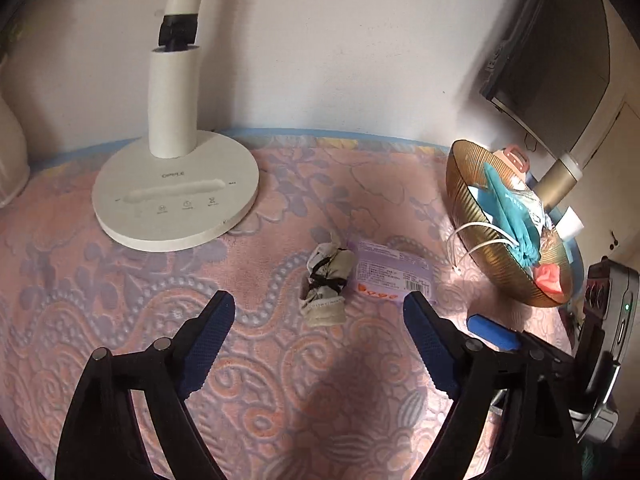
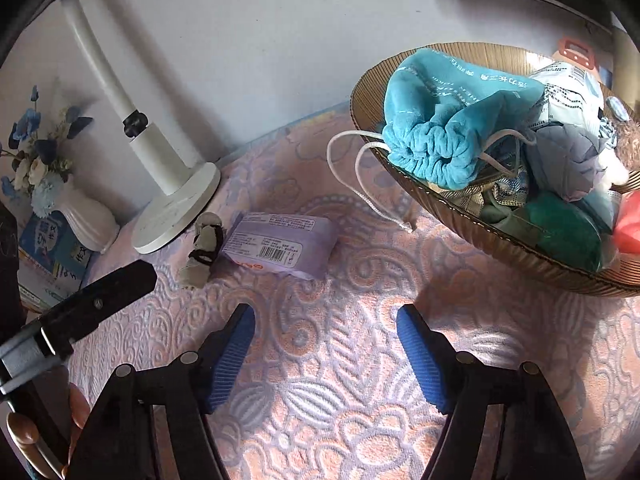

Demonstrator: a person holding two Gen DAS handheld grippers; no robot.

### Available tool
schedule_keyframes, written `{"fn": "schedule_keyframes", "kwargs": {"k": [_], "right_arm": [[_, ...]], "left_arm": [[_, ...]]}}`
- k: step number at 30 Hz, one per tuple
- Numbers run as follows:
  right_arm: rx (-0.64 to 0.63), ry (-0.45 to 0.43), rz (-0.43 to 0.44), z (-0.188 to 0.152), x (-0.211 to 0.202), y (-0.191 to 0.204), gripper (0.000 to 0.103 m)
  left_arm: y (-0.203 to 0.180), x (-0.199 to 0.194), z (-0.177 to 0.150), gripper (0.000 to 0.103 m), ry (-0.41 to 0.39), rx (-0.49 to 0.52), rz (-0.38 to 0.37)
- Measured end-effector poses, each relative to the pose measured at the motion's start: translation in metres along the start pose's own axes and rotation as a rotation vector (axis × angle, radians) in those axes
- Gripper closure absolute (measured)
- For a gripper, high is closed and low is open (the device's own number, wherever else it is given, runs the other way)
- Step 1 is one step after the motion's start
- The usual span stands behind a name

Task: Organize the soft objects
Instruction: 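Grasp the lilac sachet with the right tool while the left tool grasps the white wrapped item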

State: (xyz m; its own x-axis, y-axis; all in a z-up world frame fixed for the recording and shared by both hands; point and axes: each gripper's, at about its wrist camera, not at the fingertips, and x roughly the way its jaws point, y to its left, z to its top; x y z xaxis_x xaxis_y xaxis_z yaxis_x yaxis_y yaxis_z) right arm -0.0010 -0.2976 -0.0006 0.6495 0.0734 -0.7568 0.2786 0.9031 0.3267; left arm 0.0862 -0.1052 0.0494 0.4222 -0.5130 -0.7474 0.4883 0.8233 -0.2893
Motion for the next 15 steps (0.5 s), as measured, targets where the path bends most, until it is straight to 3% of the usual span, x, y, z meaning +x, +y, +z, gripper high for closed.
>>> {"fn": "schedule_keyframes", "kwargs": {"k": [5, 11, 15], "right_arm": [[0.011, -0.035, 0.004, 0.009, 0.009, 0.005, 0.032], [-0.004, -0.041, 0.000, 0.019, 0.024, 0.012, 0.035], [0.007, -0.067, 0.050, 0.019, 0.020, 0.007, 0.036]], "left_arm": [[0.001, 0.028, 0.005, 0.021, 0.019, -0.031, -0.054], [0.004, 0.043, 0.000, 0.053, 0.017, -0.043, -0.139], [0.011, 0.048, 0.002, 0.056, 0.035, -0.060, -0.166]]}}
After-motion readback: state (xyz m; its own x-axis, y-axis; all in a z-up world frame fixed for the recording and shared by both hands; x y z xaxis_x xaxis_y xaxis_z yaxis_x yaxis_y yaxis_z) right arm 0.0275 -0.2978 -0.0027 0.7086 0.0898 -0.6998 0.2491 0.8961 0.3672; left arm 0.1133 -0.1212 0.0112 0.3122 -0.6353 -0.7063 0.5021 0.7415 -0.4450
